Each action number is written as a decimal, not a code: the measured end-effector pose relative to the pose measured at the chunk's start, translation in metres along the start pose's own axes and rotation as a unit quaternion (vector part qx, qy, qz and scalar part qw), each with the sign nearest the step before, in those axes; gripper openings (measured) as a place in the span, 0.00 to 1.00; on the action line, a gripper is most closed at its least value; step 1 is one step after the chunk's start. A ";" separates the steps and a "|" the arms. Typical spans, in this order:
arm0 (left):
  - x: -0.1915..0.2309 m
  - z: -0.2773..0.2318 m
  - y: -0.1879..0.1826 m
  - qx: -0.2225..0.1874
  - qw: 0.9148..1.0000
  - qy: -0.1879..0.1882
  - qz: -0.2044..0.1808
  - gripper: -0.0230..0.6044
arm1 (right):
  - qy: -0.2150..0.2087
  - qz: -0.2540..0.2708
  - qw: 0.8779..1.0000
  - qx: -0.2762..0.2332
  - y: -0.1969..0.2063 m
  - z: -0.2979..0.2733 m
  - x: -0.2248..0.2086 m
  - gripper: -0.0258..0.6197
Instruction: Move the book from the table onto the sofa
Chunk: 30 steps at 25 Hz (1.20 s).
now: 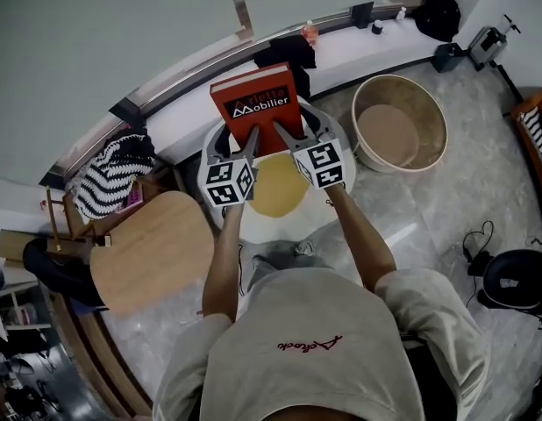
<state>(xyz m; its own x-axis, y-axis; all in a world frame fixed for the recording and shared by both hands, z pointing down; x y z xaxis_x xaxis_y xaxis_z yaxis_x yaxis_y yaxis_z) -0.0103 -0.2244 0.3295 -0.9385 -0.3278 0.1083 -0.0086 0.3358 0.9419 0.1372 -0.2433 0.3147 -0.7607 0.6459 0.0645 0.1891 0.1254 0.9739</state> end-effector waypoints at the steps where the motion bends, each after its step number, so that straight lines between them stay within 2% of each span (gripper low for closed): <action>1: -0.002 -0.003 0.002 0.004 1.000 0.006 -0.001 0.50 | 0.005 -0.003 1.000 0.003 0.003 0.002 -0.003 0.45; 10: -0.009 -0.026 0.026 0.033 0.998 0.053 -0.003 0.50 | 0.047 -0.029 0.998 0.032 0.034 0.008 -0.009 0.45; 17: 0.015 -0.032 0.057 0.067 0.994 0.081 0.007 0.50 | 0.065 -0.051 0.994 0.069 0.063 -0.009 0.012 0.45; 30: 0.066 -0.036 0.130 0.118 0.987 0.107 0.033 0.50 | 0.080 -0.077 0.987 0.118 0.123 -0.048 0.058 0.45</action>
<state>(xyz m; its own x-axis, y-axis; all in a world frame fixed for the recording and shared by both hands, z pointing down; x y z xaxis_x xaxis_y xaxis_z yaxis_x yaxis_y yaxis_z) -0.0610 -0.2340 0.4704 -0.8461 -0.4684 0.2545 -0.0547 0.5511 0.8326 0.0862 -0.2265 0.4485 -0.8763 0.4810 -0.0278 0.1890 0.3963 0.8985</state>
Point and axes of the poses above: the fingertips, and each gripper's own axes: z backward along the fingers, x to its left, y out of its underside, the point moved 5 cm from there along z, backward along the fingers, and after that the axes turned 8 degrees about x, right-handed, at the moved point
